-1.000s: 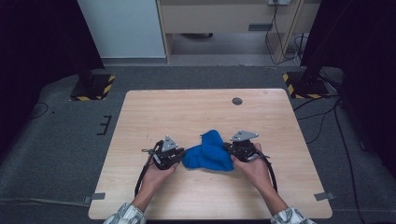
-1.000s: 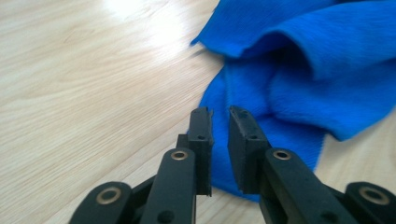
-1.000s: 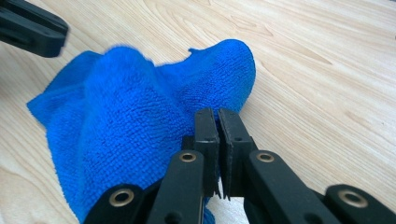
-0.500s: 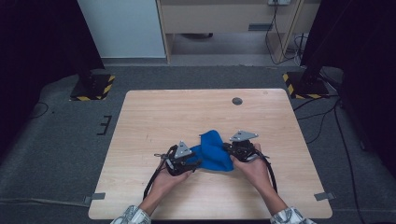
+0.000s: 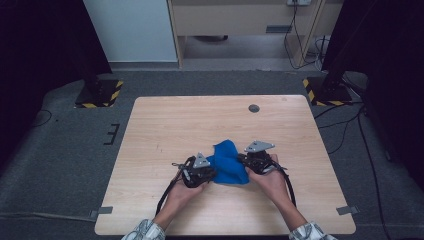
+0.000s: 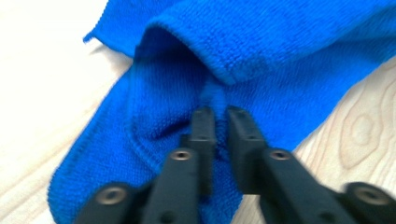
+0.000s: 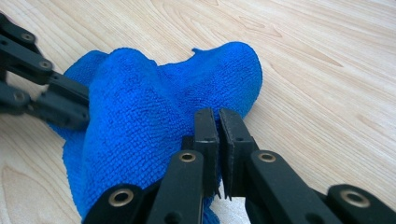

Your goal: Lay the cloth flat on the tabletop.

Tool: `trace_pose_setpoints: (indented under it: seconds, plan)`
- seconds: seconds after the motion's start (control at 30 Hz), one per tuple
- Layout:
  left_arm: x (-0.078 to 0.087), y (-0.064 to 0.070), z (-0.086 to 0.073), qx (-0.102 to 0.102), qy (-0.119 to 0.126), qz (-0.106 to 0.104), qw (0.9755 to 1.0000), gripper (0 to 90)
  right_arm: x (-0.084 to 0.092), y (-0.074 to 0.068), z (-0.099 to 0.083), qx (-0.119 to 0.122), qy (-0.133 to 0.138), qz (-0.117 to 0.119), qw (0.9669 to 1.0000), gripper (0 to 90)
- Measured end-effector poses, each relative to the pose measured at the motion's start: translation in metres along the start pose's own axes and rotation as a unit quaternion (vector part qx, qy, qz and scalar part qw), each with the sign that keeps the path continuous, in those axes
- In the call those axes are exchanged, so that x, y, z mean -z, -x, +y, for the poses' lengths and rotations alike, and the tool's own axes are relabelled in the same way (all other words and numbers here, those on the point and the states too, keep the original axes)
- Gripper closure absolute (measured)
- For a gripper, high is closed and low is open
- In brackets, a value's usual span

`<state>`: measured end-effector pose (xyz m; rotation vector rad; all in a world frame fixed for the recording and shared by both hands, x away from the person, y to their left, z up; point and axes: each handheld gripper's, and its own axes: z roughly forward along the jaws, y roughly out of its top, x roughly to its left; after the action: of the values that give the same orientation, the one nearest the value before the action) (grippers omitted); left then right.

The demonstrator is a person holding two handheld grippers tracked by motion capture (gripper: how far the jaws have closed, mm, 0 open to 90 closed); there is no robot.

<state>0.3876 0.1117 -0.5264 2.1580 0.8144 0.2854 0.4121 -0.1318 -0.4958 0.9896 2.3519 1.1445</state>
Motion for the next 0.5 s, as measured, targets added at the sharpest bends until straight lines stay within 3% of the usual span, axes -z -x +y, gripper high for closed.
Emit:
trace_pose_setpoints:
  seconds: [0.17, 0.23, 0.5]
  plan:
    - [0.009, -0.002, 0.003, 0.004, 0.02, 0.005, 0.9998, 87.0, 0.001, 0.002, 0.0, -0.001, -0.003, -0.004, 1.0, 86.7]
    - [0.018, -0.007, 0.004, 0.016, 0.039, 0.016, 0.999, 87.3, 0.003, 0.004, -0.001, -0.005, -0.001, -0.008, 1.0, 86.7]
    - [0.038, -0.028, 0.001, 0.056, 0.067, 0.049, 0.995, 87.4, 0.007, 0.011, -0.004, -0.012, -0.012, -0.017, 0.9997, 86.7]
